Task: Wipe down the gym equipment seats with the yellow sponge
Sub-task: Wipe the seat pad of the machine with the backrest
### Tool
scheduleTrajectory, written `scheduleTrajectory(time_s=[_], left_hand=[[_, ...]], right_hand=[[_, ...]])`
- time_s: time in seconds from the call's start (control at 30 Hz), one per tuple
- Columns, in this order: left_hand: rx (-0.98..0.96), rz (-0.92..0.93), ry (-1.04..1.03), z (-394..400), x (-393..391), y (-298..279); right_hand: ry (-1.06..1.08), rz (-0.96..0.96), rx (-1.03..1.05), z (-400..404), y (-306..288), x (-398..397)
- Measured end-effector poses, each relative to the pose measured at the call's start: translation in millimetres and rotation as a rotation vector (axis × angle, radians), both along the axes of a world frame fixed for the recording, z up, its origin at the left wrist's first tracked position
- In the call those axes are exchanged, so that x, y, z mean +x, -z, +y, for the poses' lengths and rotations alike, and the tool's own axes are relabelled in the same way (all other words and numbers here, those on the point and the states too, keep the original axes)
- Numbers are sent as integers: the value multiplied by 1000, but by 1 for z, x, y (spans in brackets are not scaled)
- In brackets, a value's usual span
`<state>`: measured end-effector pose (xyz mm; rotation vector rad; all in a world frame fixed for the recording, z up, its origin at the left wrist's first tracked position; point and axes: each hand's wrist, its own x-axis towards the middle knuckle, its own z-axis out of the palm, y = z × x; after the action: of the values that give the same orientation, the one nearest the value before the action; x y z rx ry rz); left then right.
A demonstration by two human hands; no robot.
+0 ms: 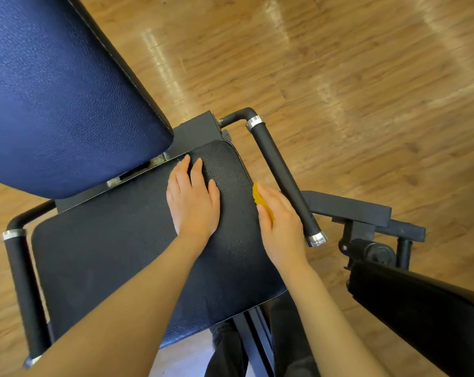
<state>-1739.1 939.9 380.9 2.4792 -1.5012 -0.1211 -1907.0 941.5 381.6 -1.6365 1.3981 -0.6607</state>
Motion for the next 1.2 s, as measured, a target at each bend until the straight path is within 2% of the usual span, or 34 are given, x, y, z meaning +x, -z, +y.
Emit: scheduleTrajectory(time_s=[0.27,0.4,0.53,0.67,0.83,1.0,1.2], left_hand=[[66,40,30,1,3,-5],[177,54,142,22,-4,-12],[184,56,167,66,-33,-10],[197,-12,166,93,-51,-5],[224,-70,171,94,-52,-4],[230,-82,173,94,-52,-4],[235,-82,168,93,-53,-4]], right_hand=[[12,49,47,41,-3,-38],[72,11,107,28,-5,-22],[-4,10,45,-5,-7,-1],[-46,-20,75,-21,-5,6],[-42,-61,132,4,-6,-15],[-74,-9,138,42,-8,-51],[-42,57,136,33,-5,-38]])
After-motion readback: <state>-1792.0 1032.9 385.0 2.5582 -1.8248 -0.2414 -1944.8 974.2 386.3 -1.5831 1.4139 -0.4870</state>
